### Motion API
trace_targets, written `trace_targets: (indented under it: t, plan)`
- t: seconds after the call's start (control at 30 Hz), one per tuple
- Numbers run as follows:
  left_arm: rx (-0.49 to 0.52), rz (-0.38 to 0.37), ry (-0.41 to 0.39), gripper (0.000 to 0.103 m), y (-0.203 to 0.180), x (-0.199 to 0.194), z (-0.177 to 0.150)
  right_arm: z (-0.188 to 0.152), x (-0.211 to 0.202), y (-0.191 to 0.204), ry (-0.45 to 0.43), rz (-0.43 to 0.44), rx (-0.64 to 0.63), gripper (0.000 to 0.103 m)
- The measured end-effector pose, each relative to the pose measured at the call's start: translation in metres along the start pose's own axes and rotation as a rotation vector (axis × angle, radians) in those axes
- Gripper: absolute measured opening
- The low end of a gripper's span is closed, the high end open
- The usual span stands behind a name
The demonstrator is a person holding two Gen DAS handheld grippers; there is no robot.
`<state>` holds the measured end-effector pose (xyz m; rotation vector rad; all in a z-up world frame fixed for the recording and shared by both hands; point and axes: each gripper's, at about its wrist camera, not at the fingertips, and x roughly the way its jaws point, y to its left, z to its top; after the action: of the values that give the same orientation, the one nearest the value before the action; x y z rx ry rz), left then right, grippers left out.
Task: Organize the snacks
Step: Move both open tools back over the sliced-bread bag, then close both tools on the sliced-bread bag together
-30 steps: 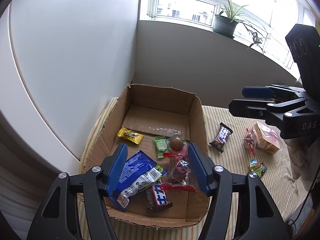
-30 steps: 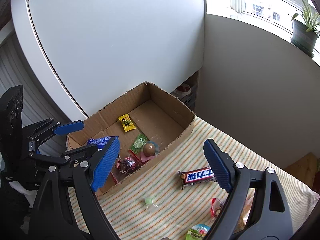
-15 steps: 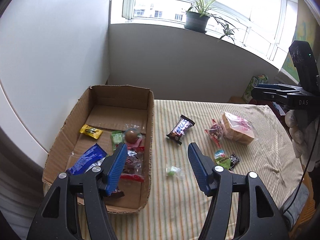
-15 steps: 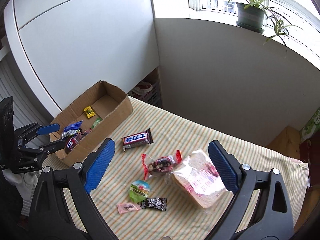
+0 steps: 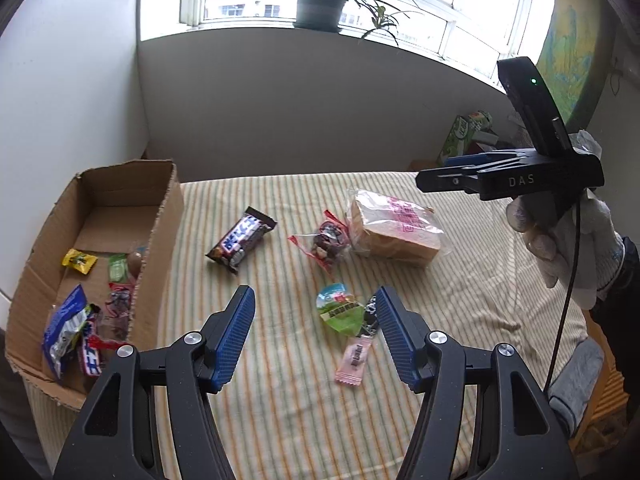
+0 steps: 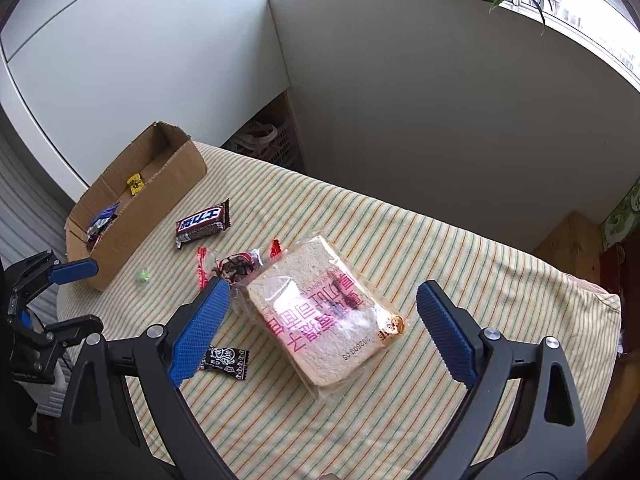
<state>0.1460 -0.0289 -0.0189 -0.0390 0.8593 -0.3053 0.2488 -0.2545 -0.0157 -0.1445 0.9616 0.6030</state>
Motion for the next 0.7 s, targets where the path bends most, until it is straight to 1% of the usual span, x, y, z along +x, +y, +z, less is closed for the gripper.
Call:
trace_targets:
  t: [0.13, 0.27, 0.37, 0.47, 0.5, 0.53, 0.57, 0.6, 0.7]
  plan:
    - [0.005, -0.038, 0.03, 0.062, -0.024, 0.022, 0.002, -0.002, 0.02, -0.015, 0.042, 0.038, 0.013, 0.096]
    - [-0.012, -0.082, 0.06, 0.062, -0.043, 0.044, 0.007, -0.004, 0.036, -0.026, 0.075, 0.089, 0.023, 0.086]
    - [-0.03, -0.114, 0.081, 0.062, -0.052, 0.059, 0.014, -0.004, 0.047, -0.033, 0.096, 0.118, 0.034, 0.085]
    - [-0.035, -0.122, 0.098, 0.063, -0.062, 0.072, 0.02, -0.004, 0.055, -0.039, 0.113, 0.147, 0.051, 0.085]
    - [-0.04, -0.127, 0.102, 0.063, -0.062, 0.076, 0.022, -0.004, 0.058, -0.041, 0.122, 0.156, 0.059, 0.083]
    - [-0.048, -0.131, 0.107, 0.063, -0.063, 0.08, 0.024, -0.005, 0.062, -0.042, 0.135, 0.171, 0.068, 0.076]
    - [-0.055, -0.138, 0.112, 0.062, -0.063, 0.083, 0.025, -0.005, 0.063, -0.042, 0.143, 0.192, 0.078, 0.071]
    - [-0.058, -0.143, 0.117, 0.062, -0.064, 0.087, 0.027, -0.006, 0.063, -0.042, 0.14, 0.197, 0.082, 0.071]
    - [-0.061, -0.143, 0.133, 0.062, -0.066, 0.096, 0.028, -0.008, 0.059, -0.041, 0.151, 0.212, 0.081, 0.066]
